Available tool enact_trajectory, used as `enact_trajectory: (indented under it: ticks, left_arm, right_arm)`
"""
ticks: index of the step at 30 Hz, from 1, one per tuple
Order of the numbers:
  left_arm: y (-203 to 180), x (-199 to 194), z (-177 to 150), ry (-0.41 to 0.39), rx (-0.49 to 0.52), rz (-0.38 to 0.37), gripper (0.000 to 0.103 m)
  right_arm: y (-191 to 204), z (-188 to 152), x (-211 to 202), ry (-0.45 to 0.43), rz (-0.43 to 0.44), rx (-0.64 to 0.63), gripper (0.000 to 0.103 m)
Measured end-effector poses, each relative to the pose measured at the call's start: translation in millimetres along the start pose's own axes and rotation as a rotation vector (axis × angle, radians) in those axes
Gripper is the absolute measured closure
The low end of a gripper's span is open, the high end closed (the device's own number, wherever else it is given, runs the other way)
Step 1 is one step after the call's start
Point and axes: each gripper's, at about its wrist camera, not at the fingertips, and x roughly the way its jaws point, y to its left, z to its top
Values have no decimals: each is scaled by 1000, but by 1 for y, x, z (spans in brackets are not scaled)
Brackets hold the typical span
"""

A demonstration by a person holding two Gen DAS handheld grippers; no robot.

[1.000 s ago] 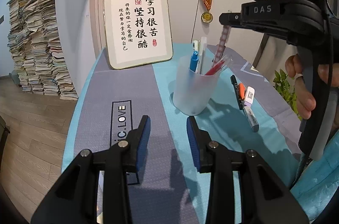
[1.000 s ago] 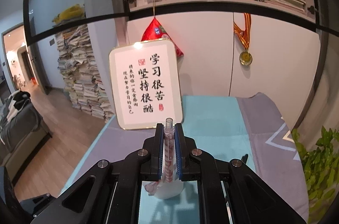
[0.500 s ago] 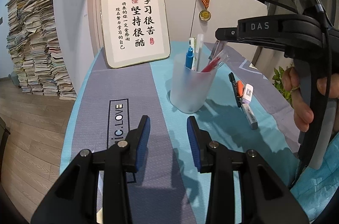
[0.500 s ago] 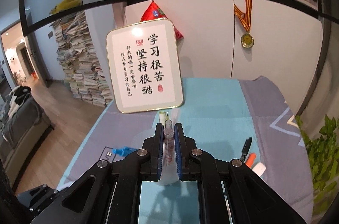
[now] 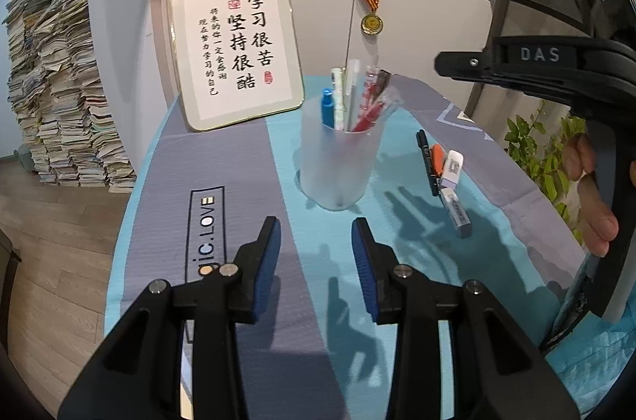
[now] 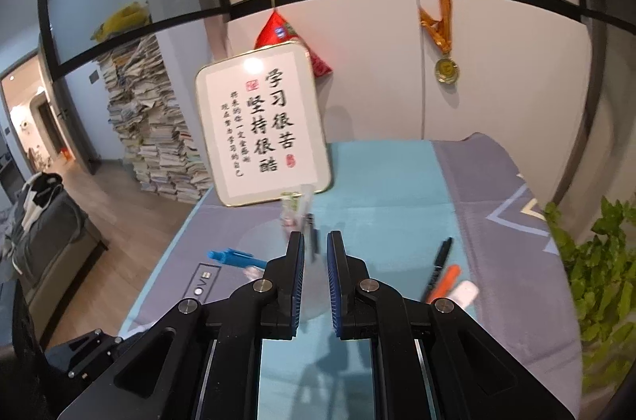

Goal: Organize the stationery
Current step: 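Grasp the black marker with the left gripper while the right reaches for the orange highlighter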

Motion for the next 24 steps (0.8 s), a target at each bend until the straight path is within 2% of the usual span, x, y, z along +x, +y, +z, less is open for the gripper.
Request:
enact_trajectory:
  ticks: [13,20,24]
  left_arm:
    - [-50,19,5,26,86,-20,68]
    - [-80,43,13,62,121,-45,68]
    - [-97,65,20,93,141,-60,68]
  right_arm:
    - [-86,-28,-1,81,-113,173,92]
    - [-119,-41,3,120,-147,208,92]
    - [-137,-51,9,145,-137,244,92]
